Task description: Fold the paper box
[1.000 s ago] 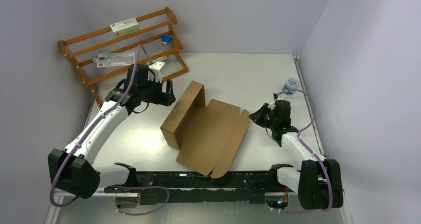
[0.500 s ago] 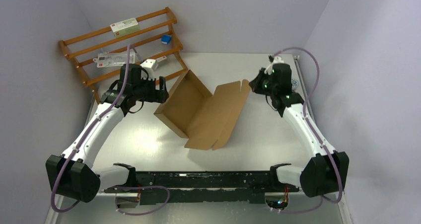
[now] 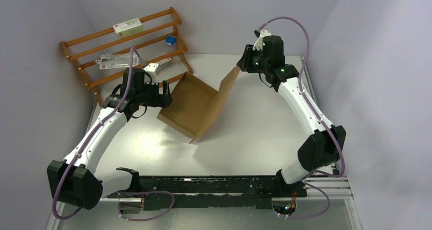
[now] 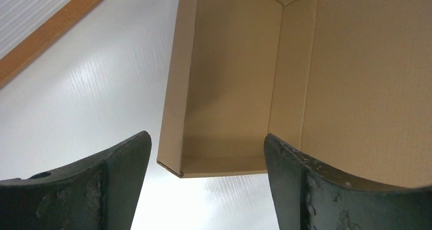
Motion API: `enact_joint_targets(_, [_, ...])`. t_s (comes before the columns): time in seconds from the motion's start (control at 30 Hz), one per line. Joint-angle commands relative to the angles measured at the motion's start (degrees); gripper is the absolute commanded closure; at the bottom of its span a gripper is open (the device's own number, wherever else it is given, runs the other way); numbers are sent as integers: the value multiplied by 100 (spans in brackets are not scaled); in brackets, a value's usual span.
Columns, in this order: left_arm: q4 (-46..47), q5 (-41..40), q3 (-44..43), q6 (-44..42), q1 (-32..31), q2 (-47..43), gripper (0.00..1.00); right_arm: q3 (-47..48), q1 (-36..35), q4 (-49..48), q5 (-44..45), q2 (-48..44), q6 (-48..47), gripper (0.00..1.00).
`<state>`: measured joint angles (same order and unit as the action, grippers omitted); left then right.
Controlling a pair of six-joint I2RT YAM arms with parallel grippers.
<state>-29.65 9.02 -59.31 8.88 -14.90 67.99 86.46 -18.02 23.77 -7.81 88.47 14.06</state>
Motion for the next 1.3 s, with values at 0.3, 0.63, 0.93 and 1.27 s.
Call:
enact_joint_targets(0.3, [172, 19, -83, 124, 595, 679, 14, -1266, -44, -2307, -2700, -731, 756, 31])
enact_joint_targets(0.63, [212, 604, -522, 325, 1104, 2045, 16, -3271, -39, -3315, -2217, -1477, 936, 26])
enact_joint_targets(0.93, [59, 458, -859, 272, 1187, 2751, 18, -4370, -242, -4026, -1595, -1939, 1055, 24])
enact_joint_targets(1.27, [298, 1022, 159, 606, 1185, 2371, 19, -4700, -540, -4032, -1534, -1936, 1301, 24])
